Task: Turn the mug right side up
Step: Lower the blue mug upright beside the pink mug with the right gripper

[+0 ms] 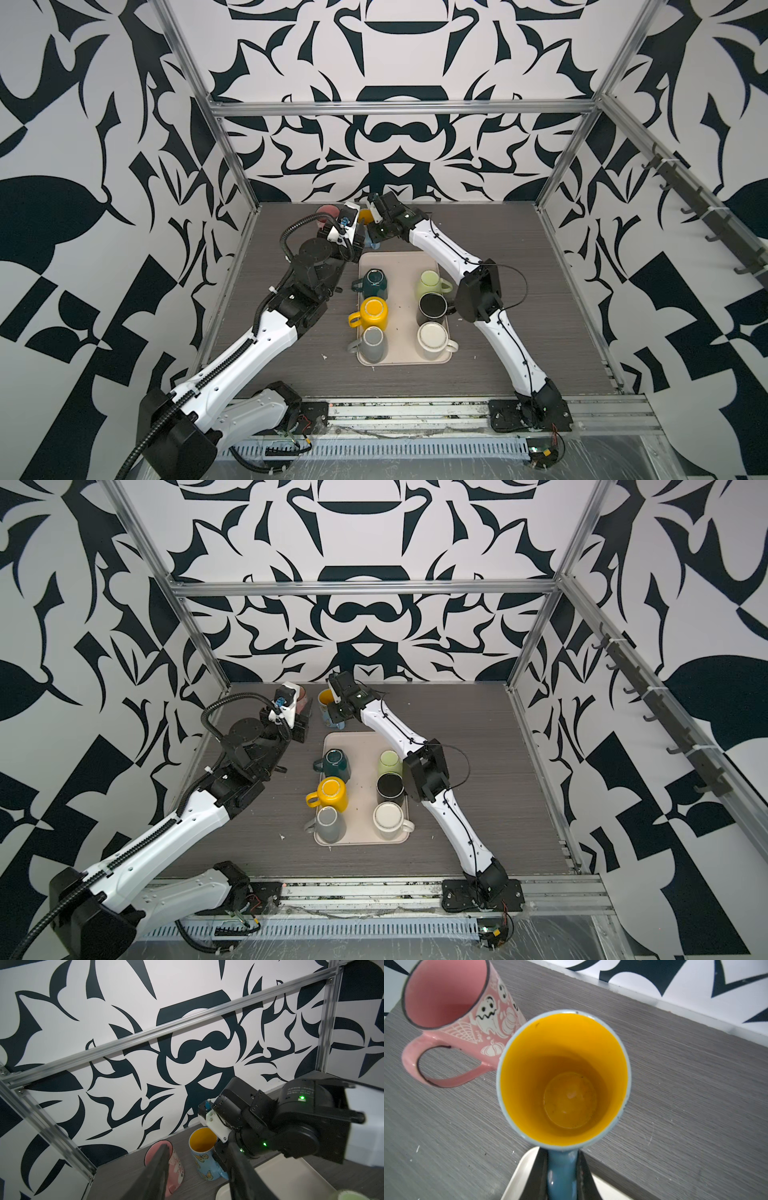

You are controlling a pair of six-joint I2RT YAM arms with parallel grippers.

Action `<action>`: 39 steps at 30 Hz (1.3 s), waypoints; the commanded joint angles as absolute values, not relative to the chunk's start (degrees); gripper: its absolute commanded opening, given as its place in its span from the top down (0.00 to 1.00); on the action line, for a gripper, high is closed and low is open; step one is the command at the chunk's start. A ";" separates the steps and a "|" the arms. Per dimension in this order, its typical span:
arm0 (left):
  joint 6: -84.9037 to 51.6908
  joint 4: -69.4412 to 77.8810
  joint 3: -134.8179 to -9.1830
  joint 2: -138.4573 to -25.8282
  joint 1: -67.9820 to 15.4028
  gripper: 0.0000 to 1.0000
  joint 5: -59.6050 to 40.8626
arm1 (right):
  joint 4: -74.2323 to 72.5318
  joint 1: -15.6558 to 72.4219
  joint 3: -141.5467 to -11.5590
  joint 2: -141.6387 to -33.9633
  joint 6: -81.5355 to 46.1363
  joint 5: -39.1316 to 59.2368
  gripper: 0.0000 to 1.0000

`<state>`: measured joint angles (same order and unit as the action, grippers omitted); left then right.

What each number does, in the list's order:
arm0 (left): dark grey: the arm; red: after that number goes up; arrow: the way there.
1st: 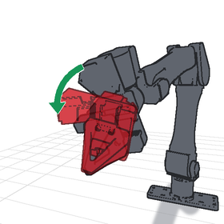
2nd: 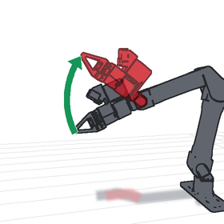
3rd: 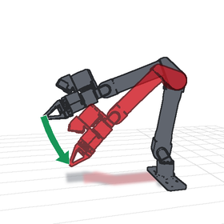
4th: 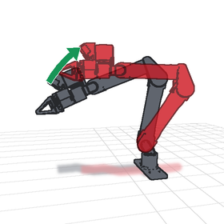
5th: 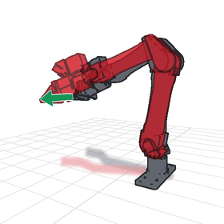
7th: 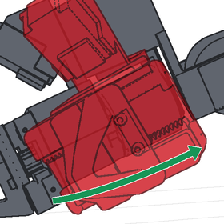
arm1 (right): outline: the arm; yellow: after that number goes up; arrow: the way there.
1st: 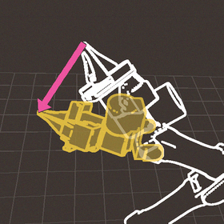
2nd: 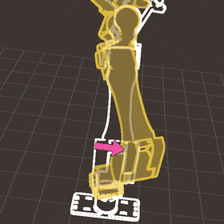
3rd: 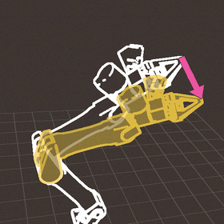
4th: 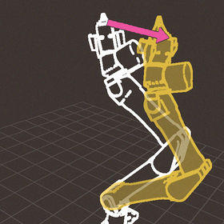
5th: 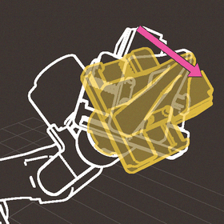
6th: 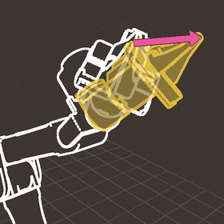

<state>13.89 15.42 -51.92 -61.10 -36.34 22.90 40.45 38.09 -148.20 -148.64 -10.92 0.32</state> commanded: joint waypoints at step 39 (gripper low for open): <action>10.33 13.84 -47.58 -57.27 -35.95 0.51 24.37 | 31.05 41.13 -153.18 -149.68 -16.99 3.76 0.62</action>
